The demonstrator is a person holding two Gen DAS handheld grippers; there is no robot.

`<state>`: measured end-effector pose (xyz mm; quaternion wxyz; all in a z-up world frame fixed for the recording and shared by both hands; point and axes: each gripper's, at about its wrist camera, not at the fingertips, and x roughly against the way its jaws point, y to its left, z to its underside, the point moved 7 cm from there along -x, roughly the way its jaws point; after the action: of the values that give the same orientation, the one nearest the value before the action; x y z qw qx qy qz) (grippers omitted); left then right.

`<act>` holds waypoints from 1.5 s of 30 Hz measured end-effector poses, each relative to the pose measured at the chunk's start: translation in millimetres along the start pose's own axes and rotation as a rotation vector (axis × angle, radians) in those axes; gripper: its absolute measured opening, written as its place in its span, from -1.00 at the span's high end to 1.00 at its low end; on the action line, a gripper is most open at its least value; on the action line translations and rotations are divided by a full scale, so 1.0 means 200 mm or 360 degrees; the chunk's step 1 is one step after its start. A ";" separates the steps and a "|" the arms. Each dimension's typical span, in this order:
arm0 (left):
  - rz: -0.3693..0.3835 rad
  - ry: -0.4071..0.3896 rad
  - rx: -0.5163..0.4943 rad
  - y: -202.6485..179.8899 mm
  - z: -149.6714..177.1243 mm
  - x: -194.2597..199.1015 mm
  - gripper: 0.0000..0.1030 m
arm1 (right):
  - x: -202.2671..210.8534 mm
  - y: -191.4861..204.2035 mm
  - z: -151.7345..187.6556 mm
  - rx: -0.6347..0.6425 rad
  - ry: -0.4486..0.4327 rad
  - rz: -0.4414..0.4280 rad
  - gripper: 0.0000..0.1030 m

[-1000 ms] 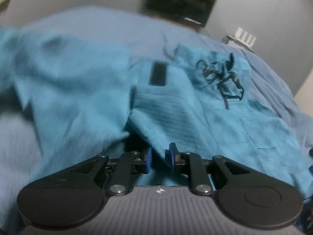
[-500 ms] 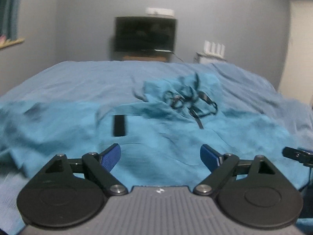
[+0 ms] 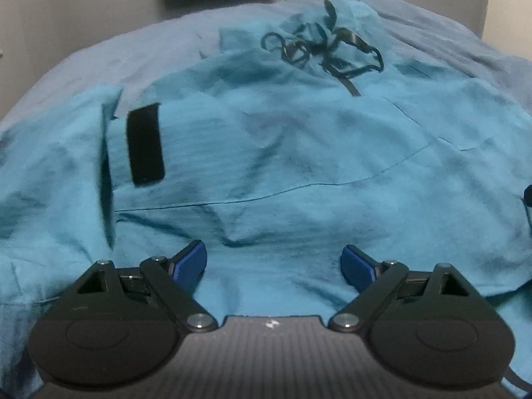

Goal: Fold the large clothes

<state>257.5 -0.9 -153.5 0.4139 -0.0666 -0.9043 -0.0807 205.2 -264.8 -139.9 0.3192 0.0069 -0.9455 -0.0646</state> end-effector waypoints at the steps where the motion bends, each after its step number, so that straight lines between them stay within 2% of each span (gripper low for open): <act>1: -0.0023 -0.0006 -0.0015 0.00 0.00 0.01 -0.74 | 0.00 0.00 0.00 0.0016 0.0003 0.0016 -0.99; 5: -0.0057 -0.0078 -0.0007 0.01 0.01 0.07 -0.75 | -0.01 0.01 0.00 0.0040 0.0001 0.0026 -0.99; 9: 0.0019 -0.0296 0.0141 0.08 -0.05 0.31 -0.76 | 0.04 0.00 -0.04 -0.0008 -0.0094 0.0003 -0.99; 11: -0.0001 -0.0401 0.0204 0.16 -0.09 0.44 -0.81 | 0.07 -0.01 -0.05 -0.0036 -0.0141 -0.0017 -0.99; 14: -0.0040 -0.0526 0.0372 0.36 -0.14 0.63 -0.90 | 0.09 -0.01 -0.07 -0.0084 -0.0183 -0.0057 -0.99; 18: -0.0101 -0.0591 0.0687 0.75 -0.13 0.82 -0.91 | 0.09 0.01 -0.07 -0.0081 -0.0182 -0.0051 -0.99; 23: -0.0371 -0.0580 0.0908 1.20 -0.01 0.96 -0.91 | 0.08 0.00 -0.07 -0.0083 -0.0167 -0.0026 -0.99; 27: -0.0522 -0.0527 0.1077 1.47 0.13 0.97 -0.91 | 0.08 0.00 -0.07 -0.0079 -0.0163 -0.0014 -0.99; 36: -0.0557 -0.0466 0.1456 1.86 0.35 0.91 -0.91 | 0.06 0.01 -0.06 -0.0069 -0.0142 -0.0005 -0.99; 42: -0.0437 -0.0512 0.1556 1.93 0.25 0.82 -0.91 | 0.05 0.01 -0.05 -0.0063 -0.0121 0.0008 -0.99; 45: -0.0449 -0.0500 0.1539 1.94 0.22 0.79 -0.91 | 0.04 0.01 -0.05 -0.0054 -0.0105 0.0014 -0.99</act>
<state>195.2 396.2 -25.4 0.2420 0.2430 -0.8896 0.3017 205.2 -264.4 -128.2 0.2883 -0.0047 -0.9542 -0.0794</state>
